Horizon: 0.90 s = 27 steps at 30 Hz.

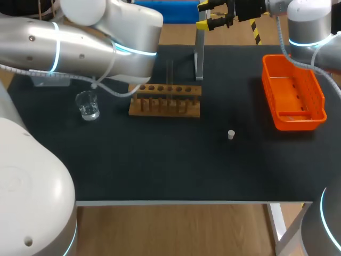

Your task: Invert the test tube, pick up the pipette, mount the tip to pipette, aspirate from beaker and dispense into the tube, eject the tip, return the pipette, and cap with the stopper.

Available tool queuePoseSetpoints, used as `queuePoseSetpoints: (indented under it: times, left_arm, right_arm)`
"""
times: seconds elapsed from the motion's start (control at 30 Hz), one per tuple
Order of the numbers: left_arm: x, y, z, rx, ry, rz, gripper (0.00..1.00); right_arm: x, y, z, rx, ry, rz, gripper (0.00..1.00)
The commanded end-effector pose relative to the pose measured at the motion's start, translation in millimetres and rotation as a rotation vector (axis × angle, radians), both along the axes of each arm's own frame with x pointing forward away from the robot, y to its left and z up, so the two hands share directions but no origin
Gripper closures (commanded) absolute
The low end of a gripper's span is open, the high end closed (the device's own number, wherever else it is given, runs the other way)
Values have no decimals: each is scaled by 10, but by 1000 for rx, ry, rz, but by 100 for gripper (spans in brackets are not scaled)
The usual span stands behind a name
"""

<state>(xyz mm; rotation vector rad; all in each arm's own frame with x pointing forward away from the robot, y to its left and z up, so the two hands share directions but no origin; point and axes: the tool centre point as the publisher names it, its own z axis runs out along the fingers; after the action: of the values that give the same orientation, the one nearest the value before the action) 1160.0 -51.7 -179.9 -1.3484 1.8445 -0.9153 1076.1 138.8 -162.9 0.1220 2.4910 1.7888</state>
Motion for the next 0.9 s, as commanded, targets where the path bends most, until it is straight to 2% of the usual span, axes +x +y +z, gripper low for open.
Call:
queuePoseSetpoints:
  times: [0.03,0.87,0.9]
  left_arm:
    - [56,-30,-1,6,11,5,100]
    - [64,-121,-247,-19,70,-2,100]
    - [66,-124,-251,-22,73,-2,82]
  right_arm:
    - [9,-12,11,-4,3,5,0]
    - [9,-12,11,-4,3,5,0]
    - [9,-12,11,-4,3,5,0]
